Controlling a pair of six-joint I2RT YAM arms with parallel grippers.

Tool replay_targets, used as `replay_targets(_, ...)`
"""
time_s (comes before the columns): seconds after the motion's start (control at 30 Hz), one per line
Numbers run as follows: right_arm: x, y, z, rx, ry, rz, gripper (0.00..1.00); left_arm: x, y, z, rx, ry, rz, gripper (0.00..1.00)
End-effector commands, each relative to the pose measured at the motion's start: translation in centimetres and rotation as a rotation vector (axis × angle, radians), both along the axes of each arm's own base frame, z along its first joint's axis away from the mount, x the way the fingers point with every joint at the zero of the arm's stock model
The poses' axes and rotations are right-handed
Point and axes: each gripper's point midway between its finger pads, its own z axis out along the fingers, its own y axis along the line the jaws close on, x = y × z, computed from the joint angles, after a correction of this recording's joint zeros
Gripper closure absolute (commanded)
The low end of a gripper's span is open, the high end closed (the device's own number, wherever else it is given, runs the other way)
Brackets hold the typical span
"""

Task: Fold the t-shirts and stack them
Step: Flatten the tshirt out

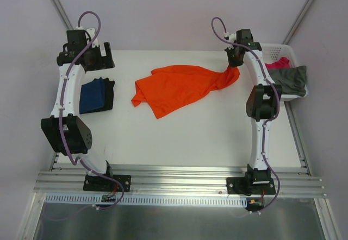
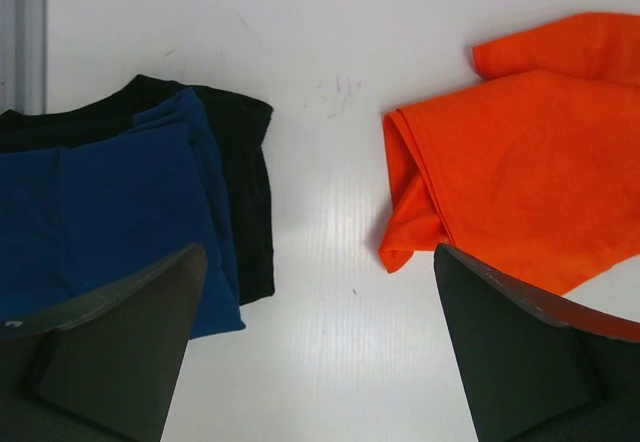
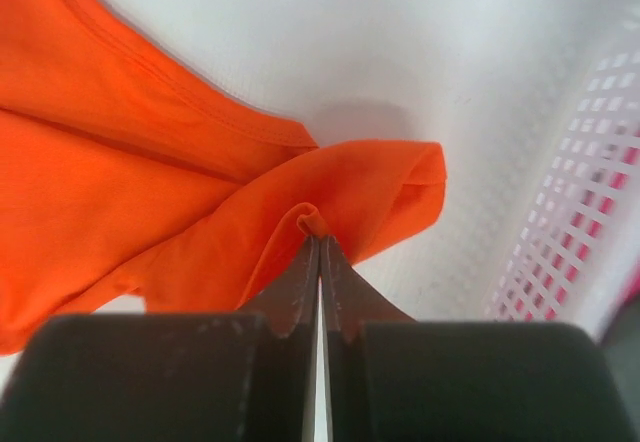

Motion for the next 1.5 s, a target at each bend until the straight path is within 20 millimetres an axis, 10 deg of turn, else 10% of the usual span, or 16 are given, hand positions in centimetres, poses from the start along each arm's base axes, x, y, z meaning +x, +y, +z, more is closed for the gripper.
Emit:
replay_targets(0.0, -0.7, 1.4, 15.0, 0.099, -0.275, -0.006, 1.0, 0.6, -3.3, -1.9, 0.014, 0.029, -0.149, 0.01)
replay_targets(0.27, -5.1, 4.6, 23.6, 0.174, -0.399, 0.03, 0.99, 1.6, -8.5, -1.6, -0.031, 0.022, -0.268, 0.01)
replay_targets(0.47, -8.7, 9.8, 27.2, 0.245, -0.443, 0.116, 0.99, 2.2, -8.8, -1.8, -0.065, 0.031, -0.247, 0.01)
replay_targets(0.83, -16.5, 16.1, 26.4, 0.354, -0.298, 0.215, 0.99, 1.9, -7.8, 0.2, -0.006, -0.019, -0.224, 0.01)
replay_targets(1.03, -23.4, 18.4, 18.1, 0.42, 0.048, 0.307, 0.99, 2.4, -7.4, 0.9, 0.011, -0.038, -0.211, 0.01)
replay_targets(1.2, -21.6, 20.0, 14.3, 0.434, 0.177, 0.306, 0.99, 2.4, -7.6, -0.7, 0.004, -0.001, -0.215, 0.01)
replay_targets(1.47, -11.8, 19.0, 21.1, 0.391, -0.185, 0.299, 0.99, 1.5, -8.8, -6.8, 0.037, 0.138, -0.316, 0.09)
